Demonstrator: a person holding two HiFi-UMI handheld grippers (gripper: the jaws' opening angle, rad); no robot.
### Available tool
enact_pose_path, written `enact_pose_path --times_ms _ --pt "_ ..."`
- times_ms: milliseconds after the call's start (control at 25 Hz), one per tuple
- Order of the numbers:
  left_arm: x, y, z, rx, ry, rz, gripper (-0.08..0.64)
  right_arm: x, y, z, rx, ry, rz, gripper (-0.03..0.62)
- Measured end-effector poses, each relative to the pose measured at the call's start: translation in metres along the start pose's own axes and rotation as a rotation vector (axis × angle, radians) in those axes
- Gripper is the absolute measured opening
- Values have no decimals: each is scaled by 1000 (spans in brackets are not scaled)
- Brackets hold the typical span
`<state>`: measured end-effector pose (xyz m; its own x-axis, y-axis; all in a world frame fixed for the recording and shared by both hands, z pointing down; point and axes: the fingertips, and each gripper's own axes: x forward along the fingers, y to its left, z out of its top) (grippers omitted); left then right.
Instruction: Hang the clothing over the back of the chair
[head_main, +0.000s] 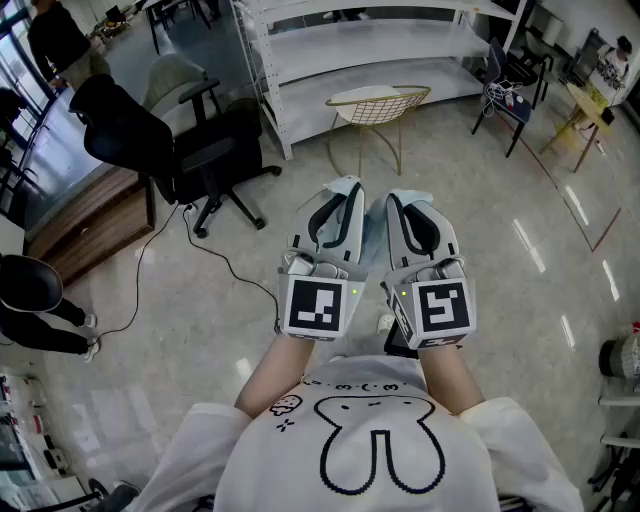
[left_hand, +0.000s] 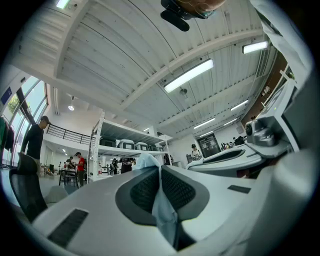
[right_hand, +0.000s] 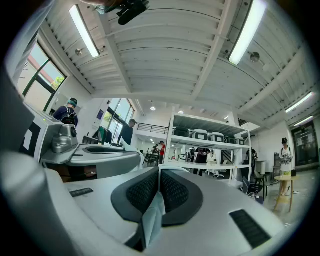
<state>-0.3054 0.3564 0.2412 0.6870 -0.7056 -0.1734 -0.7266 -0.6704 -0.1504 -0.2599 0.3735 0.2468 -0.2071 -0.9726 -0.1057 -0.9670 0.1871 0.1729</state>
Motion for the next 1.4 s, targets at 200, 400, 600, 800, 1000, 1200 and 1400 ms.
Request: enact_pose_path --times_ms 200,400,600,800,1000,1200,1400 --pt "9 -1 -2 8 4 6 31 3 -9 -3 1 -3 2 25" --pt "27 -2 -7 7 7 16 32 11 -20 -9 -3 -9 18 23" --pt "54 -7 -12 -4 9 39 31 18 -44 -17 7 -8 39 25" --pt "88 -21 -18 5 21 38 32 30 -84 -26 23 -6 40 25" --pt "130 -27 -32 -2 35 50 31 46 -123 -40 47 -14 47 25" --pt "168 -41 -36 -1 28 70 31 54 -166 -47 45 -32 51 25" --pt "198 -60 -46 12 41 76 32 60 -201 -60 45 -45 66 25"
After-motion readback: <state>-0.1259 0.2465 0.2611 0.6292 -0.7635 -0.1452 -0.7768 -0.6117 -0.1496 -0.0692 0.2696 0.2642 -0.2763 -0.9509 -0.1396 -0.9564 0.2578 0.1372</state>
